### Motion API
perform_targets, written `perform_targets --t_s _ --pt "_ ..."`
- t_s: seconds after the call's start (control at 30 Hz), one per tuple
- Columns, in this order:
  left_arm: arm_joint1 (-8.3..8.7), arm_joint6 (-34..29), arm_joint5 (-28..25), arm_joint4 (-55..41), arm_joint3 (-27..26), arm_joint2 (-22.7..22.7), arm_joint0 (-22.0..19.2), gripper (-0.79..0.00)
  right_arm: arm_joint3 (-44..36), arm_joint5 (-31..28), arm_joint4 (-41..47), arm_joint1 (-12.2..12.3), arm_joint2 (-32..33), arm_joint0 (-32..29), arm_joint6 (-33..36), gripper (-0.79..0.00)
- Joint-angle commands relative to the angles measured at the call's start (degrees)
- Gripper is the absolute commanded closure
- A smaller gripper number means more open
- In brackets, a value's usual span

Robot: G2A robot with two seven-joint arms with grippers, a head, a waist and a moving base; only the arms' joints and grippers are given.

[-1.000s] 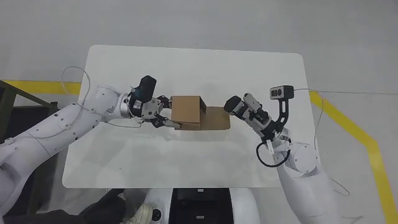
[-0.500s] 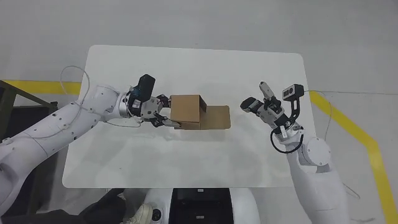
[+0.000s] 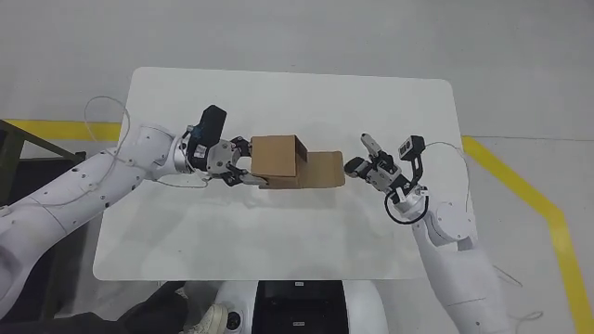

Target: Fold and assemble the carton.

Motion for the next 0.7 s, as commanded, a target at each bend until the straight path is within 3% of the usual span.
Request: perform_targets --t_s 0.0,0.07,0.2,0.43,0.67 --pt "0.14 0.0 0.0 -0.37 0.04 0.0 -0.1 -0.385 0.83 0.14 0.5 0.02 -0.42 0.07 0.88 -0.582" --pt "0.24 0.0 0.0 -0.55 -0.03 0.0 -0.17 -0.385 1.52 0.06 0.49 0.01 -1.05 0.12 1.26 -0.511" --pt "0.34 0.0 0.0 -0.56 0.21 0.0 -0.32 -0.385 2.56 -0.3 1.36 -0.05 -2.16 0.37 2.2 -0.453" --pt "-0.21 -0.01 0.0 -0.05 1.64 0.0 -0.13 -0.385 1.8 -2.27 4.32 -0.07 -3.95 -0.31 6.65 -0.499" --pt "-1.16 -0.25 0.0 1.01 2.87 0.0 0.1 -0.385 0.53 -3.04 5.34 -0.03 -5.58 -0.15 9.09 -0.489"
